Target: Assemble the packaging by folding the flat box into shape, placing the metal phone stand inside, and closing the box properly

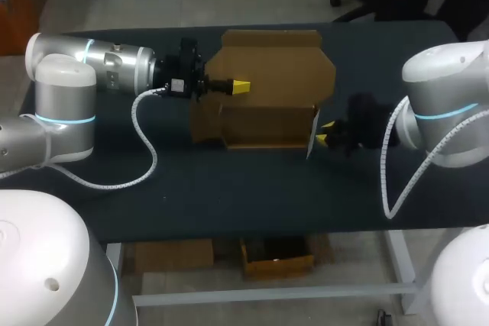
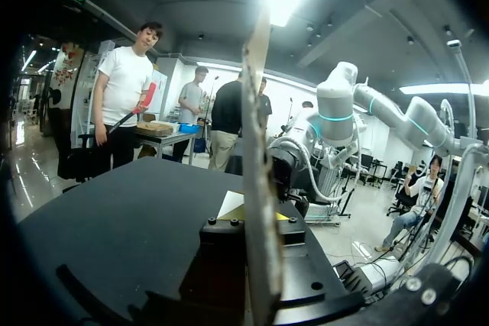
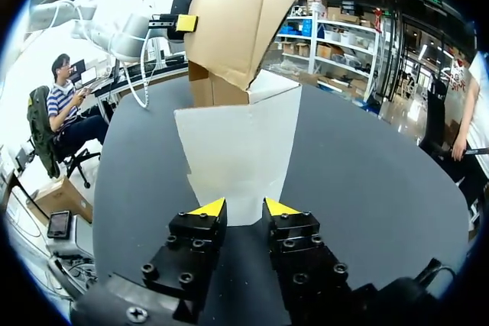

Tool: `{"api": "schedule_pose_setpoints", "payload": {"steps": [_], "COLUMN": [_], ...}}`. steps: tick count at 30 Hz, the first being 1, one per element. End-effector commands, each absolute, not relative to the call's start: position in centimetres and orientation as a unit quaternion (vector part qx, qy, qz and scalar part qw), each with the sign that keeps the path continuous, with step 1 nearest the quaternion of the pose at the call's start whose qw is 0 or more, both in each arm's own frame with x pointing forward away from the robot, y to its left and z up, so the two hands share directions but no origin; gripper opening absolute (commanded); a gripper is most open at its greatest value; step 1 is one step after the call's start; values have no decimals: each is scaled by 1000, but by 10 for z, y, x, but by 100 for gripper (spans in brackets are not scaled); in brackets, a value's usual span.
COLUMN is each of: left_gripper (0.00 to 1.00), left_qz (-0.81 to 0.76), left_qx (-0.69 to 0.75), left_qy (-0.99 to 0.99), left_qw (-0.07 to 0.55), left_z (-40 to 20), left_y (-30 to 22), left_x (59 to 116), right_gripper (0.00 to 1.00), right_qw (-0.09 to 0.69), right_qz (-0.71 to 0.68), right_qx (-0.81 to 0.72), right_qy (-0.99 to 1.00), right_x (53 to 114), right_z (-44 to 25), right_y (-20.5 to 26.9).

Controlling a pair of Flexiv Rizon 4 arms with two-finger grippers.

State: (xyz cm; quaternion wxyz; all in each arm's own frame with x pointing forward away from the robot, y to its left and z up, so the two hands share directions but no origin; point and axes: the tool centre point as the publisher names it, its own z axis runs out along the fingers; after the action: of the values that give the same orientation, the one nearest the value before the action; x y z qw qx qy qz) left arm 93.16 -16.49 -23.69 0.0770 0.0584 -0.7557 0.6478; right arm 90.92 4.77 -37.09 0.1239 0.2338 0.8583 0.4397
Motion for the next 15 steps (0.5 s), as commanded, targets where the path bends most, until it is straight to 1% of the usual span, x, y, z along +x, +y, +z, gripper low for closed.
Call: {"api": "schedule_pose_setpoints", "payload": {"steps": [1, 3, 5, 7, 12, 15], "left_gripper": [0, 0, 0, 0, 0, 0], "left_qz": [647, 647, 647, 647, 647, 647], "left_qx": [59, 59, 59, 59, 59, 59], "left_qy": [-756, -756, -756, -756, -756, -756], "left_qw": [77, 77, 77, 77, 77, 77], "left_z": [-241, -241, -241, -241, -241, -241], "left_y": [-164, -164, -164, -164, -164, -164], "left_x": [931, 931, 931, 931, 931, 931], "right_gripper": [29, 29, 40, 40, 35, 37], "right_qw": [120, 120, 120, 120, 120, 120], "right_qz": [440, 440, 440, 440, 440, 440], "right_qx": [232, 232, 232, 232, 232, 232], "right_qy": [859, 859, 859, 859, 859, 859], "right_x": [911, 911, 911, 911, 911, 911], "right_z": [-371, -371, -371, -371, -371, -371], "right_y": [47, 47, 47, 47, 47, 47]}}
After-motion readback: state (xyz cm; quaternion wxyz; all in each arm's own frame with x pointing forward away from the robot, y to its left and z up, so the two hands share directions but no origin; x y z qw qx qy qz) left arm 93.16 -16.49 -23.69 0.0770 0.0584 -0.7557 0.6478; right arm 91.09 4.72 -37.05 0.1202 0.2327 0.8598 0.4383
